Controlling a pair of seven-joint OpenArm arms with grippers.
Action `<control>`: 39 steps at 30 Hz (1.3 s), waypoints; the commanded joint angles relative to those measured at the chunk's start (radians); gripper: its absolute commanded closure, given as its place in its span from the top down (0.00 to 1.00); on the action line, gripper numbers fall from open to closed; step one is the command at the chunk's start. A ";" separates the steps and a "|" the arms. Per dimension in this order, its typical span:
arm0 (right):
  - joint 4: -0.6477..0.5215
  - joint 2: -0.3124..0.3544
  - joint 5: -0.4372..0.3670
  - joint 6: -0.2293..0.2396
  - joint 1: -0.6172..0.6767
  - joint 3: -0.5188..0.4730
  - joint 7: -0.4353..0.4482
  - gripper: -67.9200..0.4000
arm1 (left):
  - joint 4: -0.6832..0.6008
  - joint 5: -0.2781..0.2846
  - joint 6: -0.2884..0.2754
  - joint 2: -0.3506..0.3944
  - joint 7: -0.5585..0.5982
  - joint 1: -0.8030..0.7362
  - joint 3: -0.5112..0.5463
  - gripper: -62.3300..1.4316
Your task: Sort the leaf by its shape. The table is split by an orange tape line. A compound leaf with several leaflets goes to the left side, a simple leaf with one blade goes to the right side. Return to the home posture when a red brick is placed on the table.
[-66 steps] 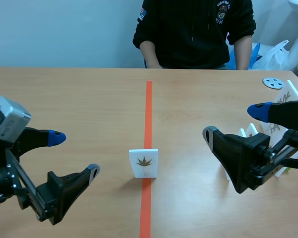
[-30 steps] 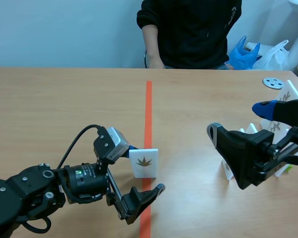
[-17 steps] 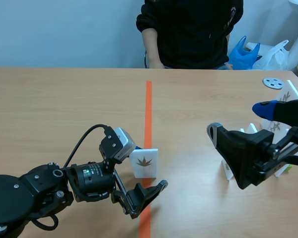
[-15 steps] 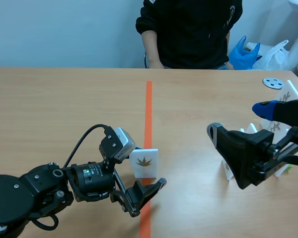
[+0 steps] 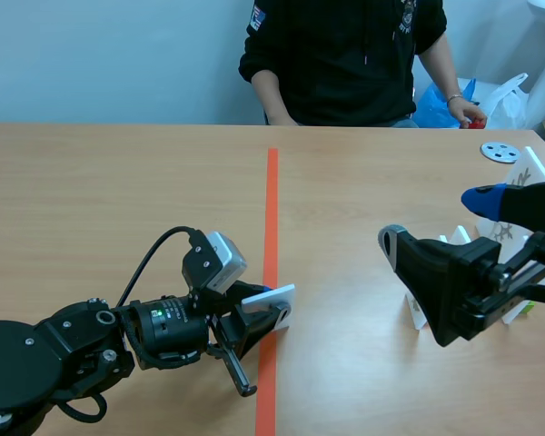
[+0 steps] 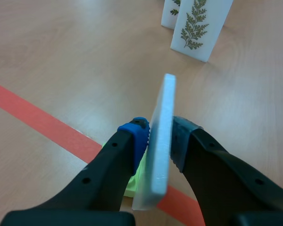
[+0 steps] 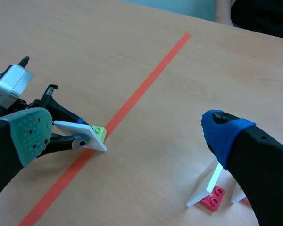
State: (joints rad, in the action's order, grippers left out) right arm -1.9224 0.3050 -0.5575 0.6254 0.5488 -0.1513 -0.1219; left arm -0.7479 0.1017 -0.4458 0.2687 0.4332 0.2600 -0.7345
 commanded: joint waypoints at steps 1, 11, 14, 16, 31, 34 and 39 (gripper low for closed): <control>-0.001 0.002 -0.008 -0.001 -0.008 -0.007 0.012 1.00 | -0.023 0.010 -0.002 -0.002 0.005 0.000 0.004 0.18; -0.001 -0.001 -0.008 -0.001 -0.008 -0.007 0.012 1.00 | -0.073 0.106 -0.003 0.033 -0.012 0.001 0.019 0.12; -0.001 0.000 -0.008 -0.001 -0.008 -0.007 0.012 1.00 | -0.151 0.194 -0.003 0.072 -0.049 0.001 0.067 0.12; -0.001 0.000 -0.008 -0.001 -0.008 -0.007 0.012 1.00 | -0.203 0.251 -0.003 0.100 -0.094 0.001 0.113 0.12; -0.001 0.000 -0.008 -0.001 -0.009 -0.008 0.012 1.00 | -0.252 0.432 0.168 0.219 -0.301 0.000 0.480 0.12; -0.001 0.000 -0.008 -0.001 -0.009 -0.008 0.013 1.00 | -0.223 0.462 0.196 0.233 -0.303 0.000 0.497 0.12; -0.001 0.000 -0.008 -0.001 -0.009 -0.008 0.013 1.00 | -0.138 0.468 0.203 0.230 -0.292 0.000 0.500 0.12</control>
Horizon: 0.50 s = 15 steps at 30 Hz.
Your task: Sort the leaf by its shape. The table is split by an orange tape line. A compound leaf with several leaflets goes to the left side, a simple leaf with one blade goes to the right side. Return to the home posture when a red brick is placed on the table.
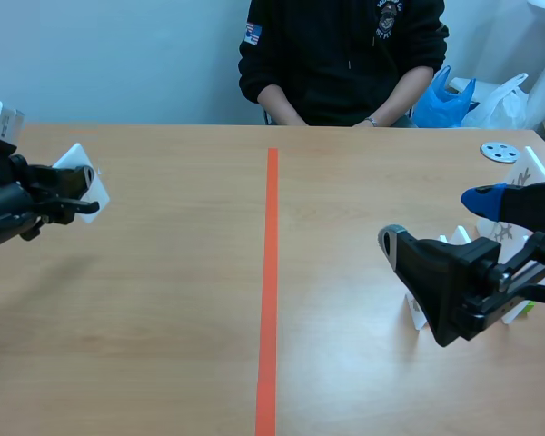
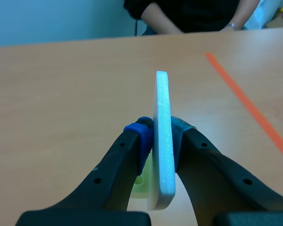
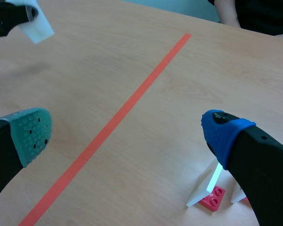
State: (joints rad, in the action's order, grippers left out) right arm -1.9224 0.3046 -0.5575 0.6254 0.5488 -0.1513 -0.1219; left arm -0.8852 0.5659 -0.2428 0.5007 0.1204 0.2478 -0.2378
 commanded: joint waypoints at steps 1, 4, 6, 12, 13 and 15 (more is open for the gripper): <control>-0.001 0.000 -0.008 -0.001 -0.009 -0.008 0.013 1.00 | 0.016 0.005 0.010 -0.002 0.027 0.013 0.004 0.12; -0.001 0.000 -0.008 -0.001 -0.009 -0.008 0.014 1.00 | 0.057 0.007 0.051 -0.002 0.066 0.013 0.004 0.12; -0.001 0.000 -0.008 -0.001 -0.009 -0.008 0.015 1.00 | 0.083 0.008 0.062 -0.002 0.082 0.013 0.004 0.12; -0.001 0.000 -0.008 -0.001 -0.009 -0.008 0.015 1.00 | 0.151 0.054 0.079 -0.011 0.127 0.014 0.004 0.12; -0.001 0.000 -0.008 -0.001 -0.009 -0.008 0.015 1.00 | 0.166 0.055 0.088 -0.016 0.140 0.017 0.004 0.12; -0.001 0.000 -0.008 -0.001 -0.009 -0.008 0.015 1.00 | 0.197 0.066 0.107 -0.025 0.156 0.028 0.003 0.12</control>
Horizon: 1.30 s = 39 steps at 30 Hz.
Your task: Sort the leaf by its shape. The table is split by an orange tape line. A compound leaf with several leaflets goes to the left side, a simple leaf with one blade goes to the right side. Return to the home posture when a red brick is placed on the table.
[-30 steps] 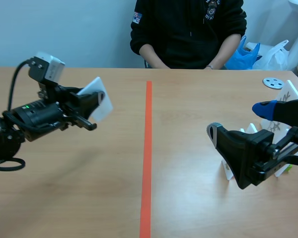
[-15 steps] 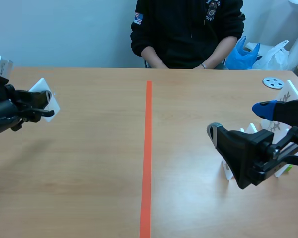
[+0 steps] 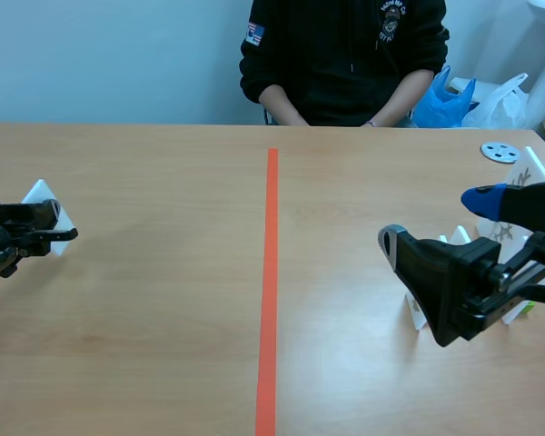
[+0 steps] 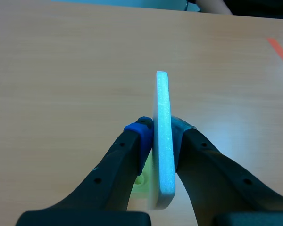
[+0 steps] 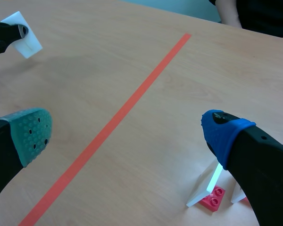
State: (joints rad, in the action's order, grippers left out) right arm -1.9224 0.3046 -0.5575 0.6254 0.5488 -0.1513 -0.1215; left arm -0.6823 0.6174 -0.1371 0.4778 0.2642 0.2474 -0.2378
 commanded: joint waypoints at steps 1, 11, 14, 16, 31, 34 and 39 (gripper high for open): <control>-0.001 0.000 -0.008 -0.001 -0.009 -0.008 0.014 1.00 | 0.011 0.031 0.005 -0.007 0.014 0.035 0.003 0.12; -0.001 0.000 -0.009 -0.001 -0.009 -0.008 0.014 1.00 | 0.121 0.045 0.019 -0.051 0.071 0.066 0.003 0.12; -0.001 0.000 -0.011 -0.001 -0.009 -0.008 0.014 1.00 | 0.127 0.044 0.023 -0.051 0.072 0.066 0.003 0.13; -0.001 0.000 -0.011 -0.001 -0.009 -0.007 0.014 1.00 | 0.127 0.044 0.024 -0.050 0.062 0.066 0.003 0.14; -0.001 0.000 -0.012 0.000 -0.008 -0.007 0.014 1.00 | 0.093 0.045 0.023 -0.030 0.061 0.066 0.004 0.45; -0.001 0.000 -0.012 0.000 -0.008 -0.007 0.014 1.00 | 0.037 0.044 0.023 -0.006 0.053 0.066 0.008 0.50; -0.001 0.000 -0.011 0.000 -0.008 -0.007 0.014 1.00 | -0.088 0.045 0.018 0.039 -0.047 0.059 0.066 0.50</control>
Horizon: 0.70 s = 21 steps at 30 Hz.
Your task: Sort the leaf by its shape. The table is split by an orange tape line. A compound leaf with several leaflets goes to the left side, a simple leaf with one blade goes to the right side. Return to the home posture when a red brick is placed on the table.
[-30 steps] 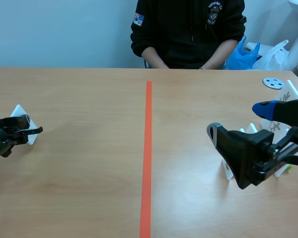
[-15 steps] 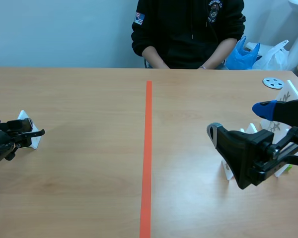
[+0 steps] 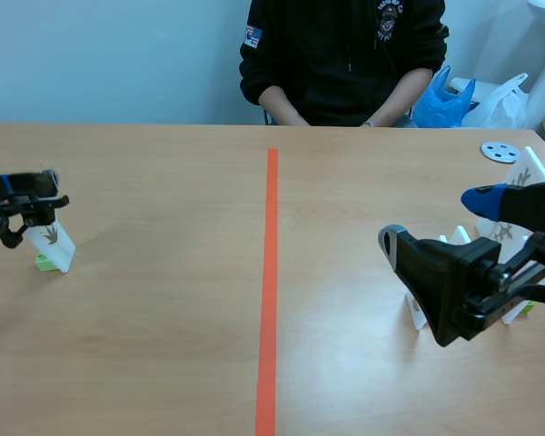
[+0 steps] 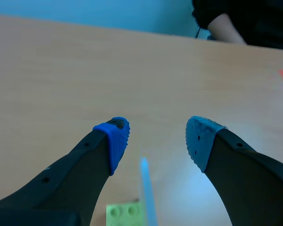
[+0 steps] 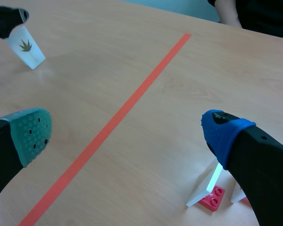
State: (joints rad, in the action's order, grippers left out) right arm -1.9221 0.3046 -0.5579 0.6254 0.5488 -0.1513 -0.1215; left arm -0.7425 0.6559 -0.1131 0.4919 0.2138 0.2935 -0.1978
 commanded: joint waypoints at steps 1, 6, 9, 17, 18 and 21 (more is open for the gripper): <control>-0.001 0.000 -0.011 0.000 -0.008 -0.007 0.014 1.00 | -0.060 0.006 -0.010 0.033 -0.017 0.004 0.042 0.52; -0.001 0.000 -0.011 0.000 -0.009 -0.008 0.015 1.00 | -0.254 0.006 -0.127 0.072 -0.123 -0.080 0.118 0.75; -0.001 0.000 -0.011 0.000 -0.009 -0.008 0.015 1.00 | -0.384 -0.005 -0.258 0.089 -0.172 -0.155 0.152 0.84; -0.002 0.003 -0.011 0.000 -0.009 -0.008 0.015 1.00 | -0.744 -0.127 -0.407 0.093 -0.223 -0.429 0.182 1.00; -0.002 0.003 -0.011 0.000 -0.009 -0.009 0.014 1.00 | -0.782 -0.138 -0.408 0.092 -0.223 -0.467 0.182 1.00; -0.002 0.003 -0.011 0.000 -0.008 -0.021 0.013 1.00 | -0.891 -0.161 -0.411 0.088 -0.223 -0.577 0.182 1.00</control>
State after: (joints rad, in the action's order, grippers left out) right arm -1.9221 0.3050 -0.5579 0.6258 0.5488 -0.1535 -0.1219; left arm -1.6295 0.4828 -0.5251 0.5842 -0.0235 -0.2768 -0.0246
